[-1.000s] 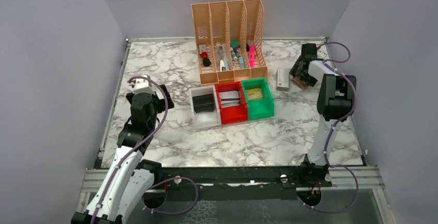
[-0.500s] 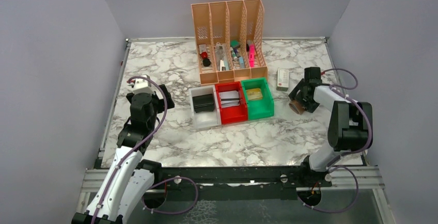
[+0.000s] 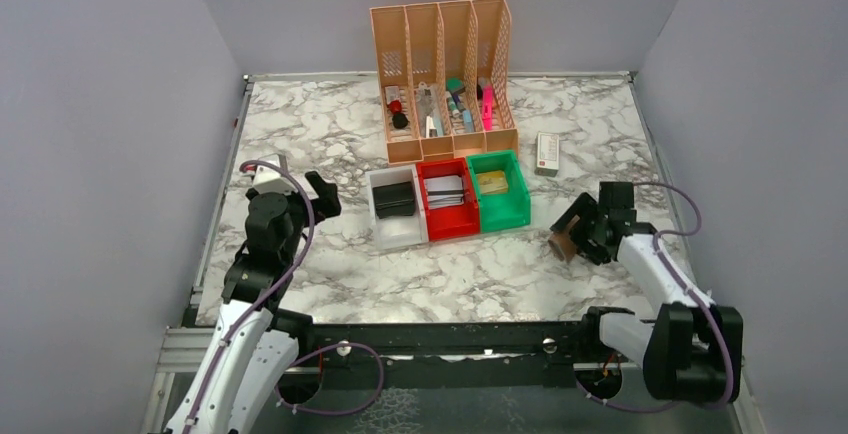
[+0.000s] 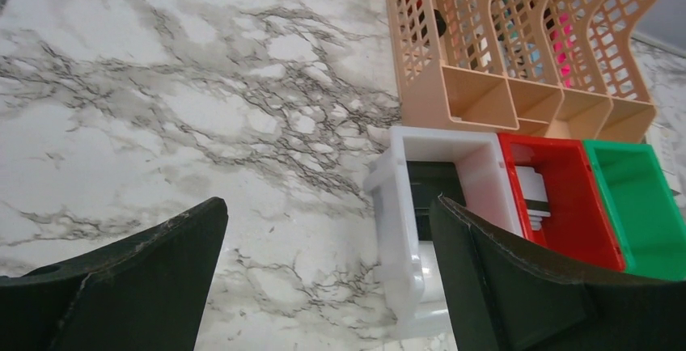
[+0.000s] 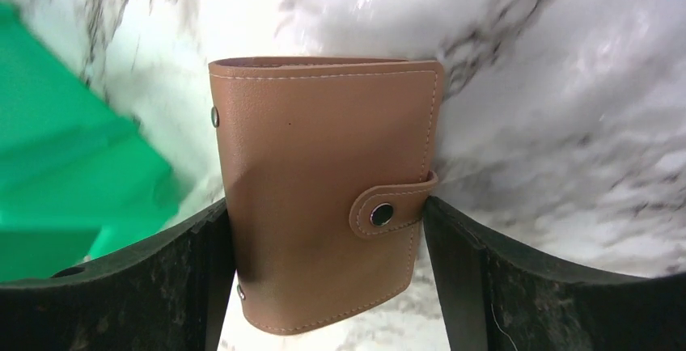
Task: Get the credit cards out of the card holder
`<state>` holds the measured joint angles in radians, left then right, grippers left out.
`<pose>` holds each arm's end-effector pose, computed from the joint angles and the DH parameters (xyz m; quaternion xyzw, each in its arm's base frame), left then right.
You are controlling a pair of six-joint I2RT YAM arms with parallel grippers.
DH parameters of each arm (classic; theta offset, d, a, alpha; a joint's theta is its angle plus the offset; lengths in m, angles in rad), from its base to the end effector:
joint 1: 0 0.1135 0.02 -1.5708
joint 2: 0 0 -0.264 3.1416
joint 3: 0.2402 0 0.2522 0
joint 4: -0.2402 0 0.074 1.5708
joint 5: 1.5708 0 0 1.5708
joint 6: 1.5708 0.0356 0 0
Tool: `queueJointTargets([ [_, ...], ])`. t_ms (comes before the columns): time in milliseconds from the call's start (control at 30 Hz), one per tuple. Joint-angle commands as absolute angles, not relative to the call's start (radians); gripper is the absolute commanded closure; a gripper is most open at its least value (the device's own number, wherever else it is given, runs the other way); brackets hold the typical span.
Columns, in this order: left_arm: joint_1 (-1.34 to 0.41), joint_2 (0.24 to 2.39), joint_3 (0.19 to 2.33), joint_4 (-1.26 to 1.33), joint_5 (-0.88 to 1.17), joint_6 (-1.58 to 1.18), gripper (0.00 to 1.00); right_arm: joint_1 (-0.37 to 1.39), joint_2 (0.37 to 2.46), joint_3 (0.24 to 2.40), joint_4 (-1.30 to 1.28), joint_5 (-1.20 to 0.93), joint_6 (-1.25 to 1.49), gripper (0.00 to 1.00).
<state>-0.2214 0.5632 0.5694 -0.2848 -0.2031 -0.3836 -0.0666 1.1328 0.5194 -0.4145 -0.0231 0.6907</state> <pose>0.1440 -0.0251 0.2860 -0.1252 0.7868 -0.1012 0.5959 0.1991 -0.0125 0.1668 0.3532 0.8962 0.0929 0.2517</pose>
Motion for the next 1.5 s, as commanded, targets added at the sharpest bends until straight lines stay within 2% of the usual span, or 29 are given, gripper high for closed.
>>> queueJointTargets([
  [0,-0.213,0.500,0.527,-0.309,-0.077,-0.489,0.01,-0.063,0.967,0.472,-0.500,-0.188,0.664,0.14],
  [133,-0.222,0.452,0.507,-0.338,-0.046,-0.546,0.01,-0.057,0.830,0.406,-0.495,-0.288,0.662,0.16],
  [233,-0.232,0.434,0.506,-0.345,-0.071,-0.544,0.01,-0.048,0.807,0.413,-0.507,-0.317,0.646,0.17],
  [300,-0.235,0.425,0.505,-0.346,-0.082,-0.548,0.01,-0.048,0.808,0.447,-0.520,-0.264,0.658,0.16],
  [367,-0.238,0.427,0.501,-0.345,-0.088,-0.557,0.01,-0.048,0.825,0.477,-0.501,-0.210,0.658,0.11],
  [600,-0.245,0.465,0.508,-0.347,-0.068,-0.558,0.01,-0.048,1.088,0.646,-0.460,0.148,0.561,0.06],
  [767,-0.250,0.492,0.515,-0.350,-0.055,-0.553,0.01,-0.046,1.311,0.680,-0.445,0.053,0.565,0.07],
  [933,-0.252,0.513,0.519,-0.354,-0.054,-0.555,0.01,-0.040,1.362,0.644,-0.439,-0.011,0.576,0.08],
  [1067,-0.252,0.527,0.520,-0.353,-0.052,-0.564,0.01,0.016,1.331,0.627,-0.477,-0.065,0.594,0.11],
  [1467,-0.255,0.537,0.525,-0.353,-0.028,-0.563,0.01,0.330,1.122,0.464,-0.506,-0.047,0.809,0.19],
])
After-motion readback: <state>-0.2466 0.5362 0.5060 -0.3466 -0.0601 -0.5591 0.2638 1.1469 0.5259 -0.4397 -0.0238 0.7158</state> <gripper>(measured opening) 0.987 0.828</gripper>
